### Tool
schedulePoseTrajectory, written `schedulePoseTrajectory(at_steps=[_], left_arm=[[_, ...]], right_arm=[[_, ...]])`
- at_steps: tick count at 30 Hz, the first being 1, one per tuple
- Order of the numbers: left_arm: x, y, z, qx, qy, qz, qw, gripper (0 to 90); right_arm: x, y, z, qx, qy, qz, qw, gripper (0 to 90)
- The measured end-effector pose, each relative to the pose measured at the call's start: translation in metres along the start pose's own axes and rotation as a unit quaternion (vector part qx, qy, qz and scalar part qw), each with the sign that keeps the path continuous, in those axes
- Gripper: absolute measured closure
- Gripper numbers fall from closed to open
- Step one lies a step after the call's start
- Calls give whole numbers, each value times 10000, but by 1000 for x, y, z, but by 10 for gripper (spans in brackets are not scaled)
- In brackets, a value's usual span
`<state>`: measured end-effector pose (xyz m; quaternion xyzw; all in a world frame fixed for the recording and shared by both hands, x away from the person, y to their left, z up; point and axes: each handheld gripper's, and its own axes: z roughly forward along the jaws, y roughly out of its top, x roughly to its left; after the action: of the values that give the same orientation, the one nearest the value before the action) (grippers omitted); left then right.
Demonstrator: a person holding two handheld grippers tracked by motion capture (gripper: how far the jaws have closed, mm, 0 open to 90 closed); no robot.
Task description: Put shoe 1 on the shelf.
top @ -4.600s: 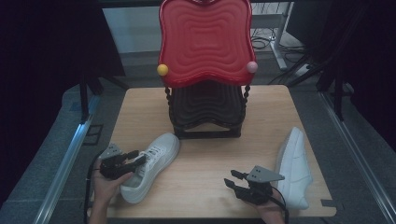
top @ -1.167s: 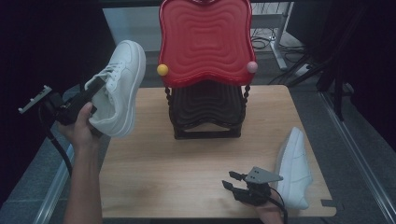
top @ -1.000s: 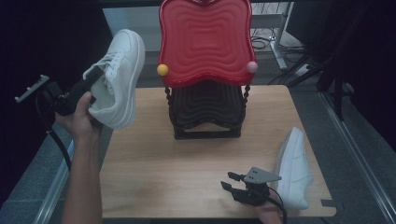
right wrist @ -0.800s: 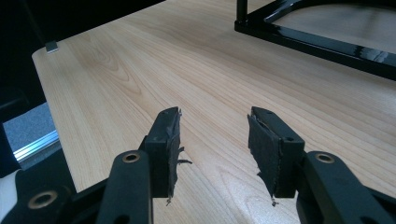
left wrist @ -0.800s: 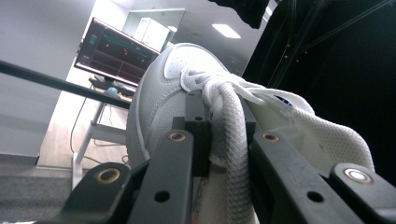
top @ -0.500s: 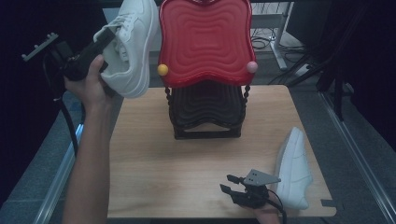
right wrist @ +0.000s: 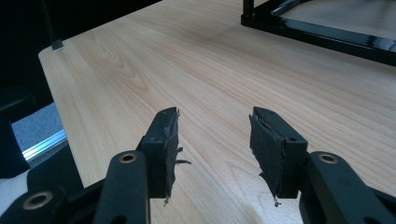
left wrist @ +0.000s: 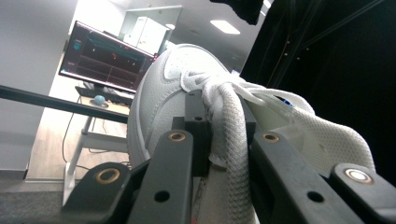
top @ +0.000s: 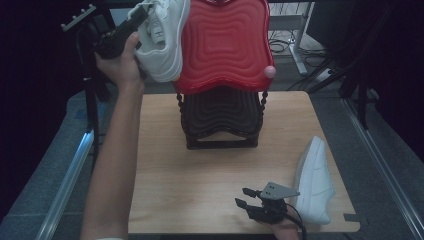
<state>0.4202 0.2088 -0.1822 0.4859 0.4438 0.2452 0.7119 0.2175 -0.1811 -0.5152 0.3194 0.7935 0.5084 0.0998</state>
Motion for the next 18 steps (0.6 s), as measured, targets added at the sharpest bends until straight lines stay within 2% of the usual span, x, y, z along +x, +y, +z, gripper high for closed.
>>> schedulePoseTrajectory(at_steps=[3, 7, 9, 13, 15, 18], left_arm=[[-4, -3, 14, 57, 42, 112, 9999, 822], [-4, -10, 28, 99, 1, -9, 10000, 823], [-5, -12, 34, 95, 56, 18, 9999, 823], [-10, -16, 42, 45, 167, 120, 9998, 823], [-13, -18, 44, -34, 147, 151, 9998, 823], [-15, -18, 51, 105, 145, 177, 9997, 823]], right_arm=[[2, 0, 1, 24, 9, -23, 10000, 516], [2, 0, 2, 27, -5, -21, 10000, 515], [4, -1, 3, 67, -21, -60, 10000, 512], [6, -2, 4, 88, 6, -53, 9999, 510], [7, -2, 5, 98, 10, -63, 9999, 510], [7, -2, 6, 106, 10, -62, 9999, 509]])
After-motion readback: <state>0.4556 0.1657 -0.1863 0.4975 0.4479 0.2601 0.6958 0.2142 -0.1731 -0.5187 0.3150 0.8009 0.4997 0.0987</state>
